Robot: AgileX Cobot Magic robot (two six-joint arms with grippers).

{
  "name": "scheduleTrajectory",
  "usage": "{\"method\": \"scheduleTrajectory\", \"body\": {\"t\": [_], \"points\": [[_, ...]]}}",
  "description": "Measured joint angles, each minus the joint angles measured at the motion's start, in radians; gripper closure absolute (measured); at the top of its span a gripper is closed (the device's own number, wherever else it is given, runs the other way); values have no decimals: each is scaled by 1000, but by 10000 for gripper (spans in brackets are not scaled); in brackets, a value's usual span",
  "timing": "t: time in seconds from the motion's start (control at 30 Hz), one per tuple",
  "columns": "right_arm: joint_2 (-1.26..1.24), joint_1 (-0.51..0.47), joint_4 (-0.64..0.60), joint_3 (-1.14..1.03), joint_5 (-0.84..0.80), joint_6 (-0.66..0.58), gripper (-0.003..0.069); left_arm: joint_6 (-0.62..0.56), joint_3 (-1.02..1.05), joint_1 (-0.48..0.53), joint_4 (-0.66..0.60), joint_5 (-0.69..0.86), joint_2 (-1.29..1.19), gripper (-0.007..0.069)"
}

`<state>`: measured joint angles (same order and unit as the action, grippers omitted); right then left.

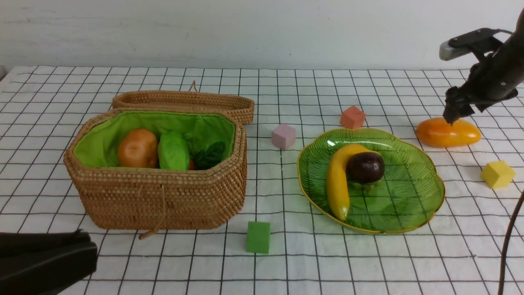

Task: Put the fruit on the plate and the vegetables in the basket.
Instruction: Use the right arm to grab a mango and put it into the right plate

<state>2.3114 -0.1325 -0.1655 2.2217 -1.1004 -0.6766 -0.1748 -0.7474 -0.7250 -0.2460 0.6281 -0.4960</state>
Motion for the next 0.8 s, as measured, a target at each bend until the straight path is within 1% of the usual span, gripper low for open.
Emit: {"method": "scheduleTrajectory", "body": {"t": [0.1,0.17,0.2,0.23,0.27,0.3,0.33,0.37,0.43,0.67,0.8], "points": [[7,-20,-94,9,-15,-232,36,0,0,0,0,0,-22,588],[7,-37,-155,14,22,-389,38,0,0,0,1,0,-36,588],[7,-40,-159,14,27,-404,39,0,0,0,1,0,-36,588],[8,-45,-176,16,51,-458,40,0,0,0,1,0,-42,587],[11,-55,-200,17,95,-564,41,0,0,0,1,0,-47,586],[11,-55,-203,17,99,-574,41,0,0,0,1,-1,-48,586],[23,-61,-217,18,123,-644,43,0,0,0,1,-6,-51,585],[25,-61,-217,18,125,-659,43,0,0,0,1,-10,-51,585],[52,-61,-216,18,131,-726,43,0,0,0,1,-33,-52,585],[123,-60,-166,18,181,-760,44,0,0,0,1,-84,-52,585],[146,-60,-172,18,193,-782,46,-1,0,0,1,-99,-52,585]]}}
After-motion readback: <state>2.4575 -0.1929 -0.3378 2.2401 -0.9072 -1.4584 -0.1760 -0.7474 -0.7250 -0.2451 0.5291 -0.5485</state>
